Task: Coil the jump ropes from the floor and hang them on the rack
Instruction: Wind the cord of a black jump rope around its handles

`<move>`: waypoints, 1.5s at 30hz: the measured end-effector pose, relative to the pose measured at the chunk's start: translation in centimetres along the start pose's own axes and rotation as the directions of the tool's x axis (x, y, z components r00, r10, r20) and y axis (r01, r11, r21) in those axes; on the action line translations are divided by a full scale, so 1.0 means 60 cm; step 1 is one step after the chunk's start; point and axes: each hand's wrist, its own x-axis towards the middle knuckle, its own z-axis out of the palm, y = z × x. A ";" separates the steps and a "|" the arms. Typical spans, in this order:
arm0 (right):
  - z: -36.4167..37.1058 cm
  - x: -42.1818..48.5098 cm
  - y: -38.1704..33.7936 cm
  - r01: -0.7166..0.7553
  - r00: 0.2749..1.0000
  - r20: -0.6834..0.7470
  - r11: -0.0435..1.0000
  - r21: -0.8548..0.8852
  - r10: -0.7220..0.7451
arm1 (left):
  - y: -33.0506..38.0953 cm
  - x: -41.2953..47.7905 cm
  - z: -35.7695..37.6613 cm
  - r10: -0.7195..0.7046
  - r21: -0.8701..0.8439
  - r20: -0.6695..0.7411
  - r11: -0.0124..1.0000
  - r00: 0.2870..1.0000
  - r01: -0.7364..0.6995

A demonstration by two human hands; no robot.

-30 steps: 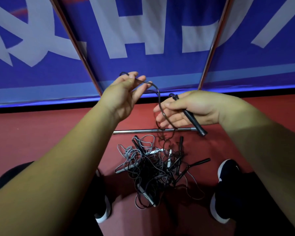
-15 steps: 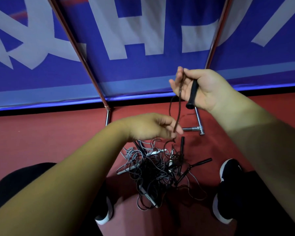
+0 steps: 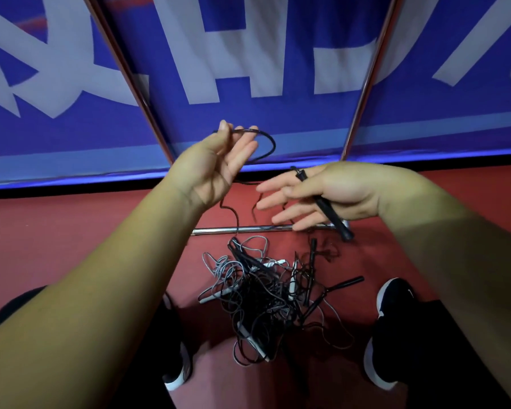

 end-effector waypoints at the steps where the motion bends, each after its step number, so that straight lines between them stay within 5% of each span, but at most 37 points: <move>1: 0.003 0.004 -0.003 0.015 0.999 -0.050 0.999 0.048 -0.012 | 0.001 0.000 -0.001 -0.008 -0.019 -0.019 1.000 1.000 0.008; 6: -0.006 0.038 0.001 0.155 0.890 -0.445 0.984 0.090 -0.099 | 0.004 -0.012 0.006 -0.050 -0.035 0.000 0.998 0.999 0.050; 11: 0.009 0.055 0.010 0.278 0.914 -0.324 0.959 0.061 -0.244 | 0.005 -0.025 0.021 -0.059 -0.123 -0.014 0.991 0.998 0.057; 15: 0.024 0.060 0.008 0.357 0.863 -0.361 0.932 -0.060 -0.354 | 0.013 -0.020 0.016 -0.065 -0.157 -0.009 0.986 0.998 0.063; 20: 0.024 0.059 -0.001 0.463 0.777 -0.491 0.886 0.021 -0.395 | 0.009 0.005 -0.009 -0.033 0.136 -0.034 0.990 0.999 0.037; 25: 0.022 0.043 -0.021 0.587 0.719 -0.627 0.745 0.317 -0.300 | -0.027 -0.006 -0.016 -0.256 0.724 -0.030 0.661 0.966 0.198; 29: 0.002 0.043 -0.022 0.642 0.685 -0.691 0.641 0.420 -0.233 | -0.064 -0.025 -0.028 -0.546 0.980 0.165 0.186 0.821 -0.073; 31: -0.010 0.043 -0.020 0.663 0.675 -0.707 0.594 0.456 -0.212 | -0.077 -0.032 -0.030 -0.649 0.983 0.181 0.120 0.739 -0.136; 34: -0.028 0.042 -0.014 0.661 0.667 -0.723 0.591 0.462 -0.180 | -0.083 -0.035 -0.029 -0.682 0.970 0.242 0.183 0.690 -0.160; 40: -0.043 0.049 0.000 0.626 0.663 -0.743 0.612 0.483 -0.092 | -0.056 -0.034 -0.020 -0.699 0.889 0.337 0.456 0.630 0.030; 45: -0.029 0.047 0.003 0.169 0.819 -0.552 0.854 0.492 0.156 | -0.043 -0.036 -0.002 -0.519 0.720 0.249 0.664 0.818 0.201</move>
